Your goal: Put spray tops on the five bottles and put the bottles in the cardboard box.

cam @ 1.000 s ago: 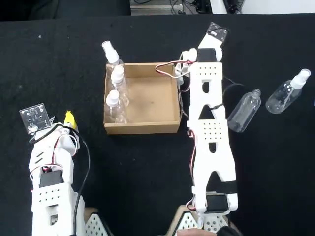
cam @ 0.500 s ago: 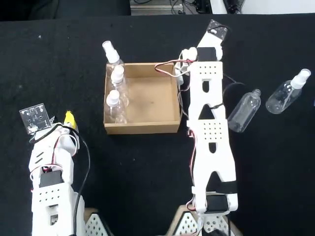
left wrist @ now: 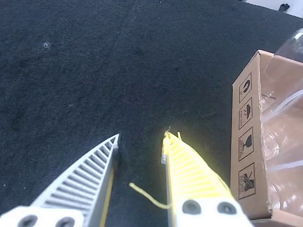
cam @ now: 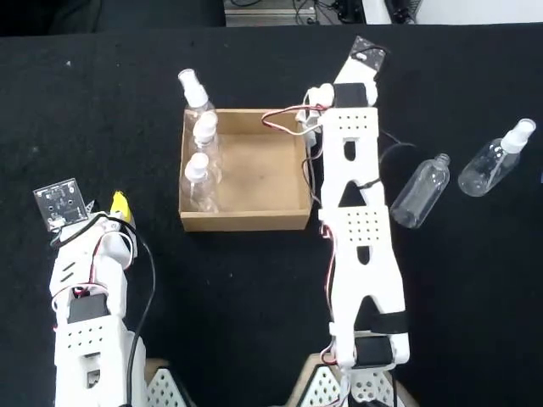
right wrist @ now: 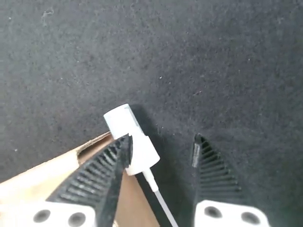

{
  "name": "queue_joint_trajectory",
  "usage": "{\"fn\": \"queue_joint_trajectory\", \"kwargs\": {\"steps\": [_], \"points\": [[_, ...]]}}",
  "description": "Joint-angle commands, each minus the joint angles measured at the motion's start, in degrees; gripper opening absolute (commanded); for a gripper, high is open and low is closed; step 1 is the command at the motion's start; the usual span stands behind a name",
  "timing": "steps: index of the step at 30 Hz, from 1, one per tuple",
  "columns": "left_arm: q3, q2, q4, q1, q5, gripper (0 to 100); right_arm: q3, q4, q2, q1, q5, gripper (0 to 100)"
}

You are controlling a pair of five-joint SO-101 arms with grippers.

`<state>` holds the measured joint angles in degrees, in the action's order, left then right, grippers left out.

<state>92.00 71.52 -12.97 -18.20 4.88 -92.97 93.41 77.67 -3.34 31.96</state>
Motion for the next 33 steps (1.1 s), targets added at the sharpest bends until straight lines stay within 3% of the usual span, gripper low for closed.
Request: {"fn": "queue_joint_trajectory", "kwargs": {"steps": [1,18,24,33], "points": [[-0.57,0.97,1.41,-0.48,-0.62,13,-2.51,0.44,0.92,-0.18,-0.18,18.2],[-0.75,0.97,1.41,-0.48,-0.62,13,-2.59,1.41,-3.38,11.69,-2.81,18.2],[-0.66,0.97,1.41,-0.48,-0.62,13,-2.33,7.03,-9.8,5.98,-5.36,18.2],[-0.66,0.97,1.41,-0.48,-0.62,13,-2.42,6.77,-6.9,-0.35,-7.3,18.2]]}}
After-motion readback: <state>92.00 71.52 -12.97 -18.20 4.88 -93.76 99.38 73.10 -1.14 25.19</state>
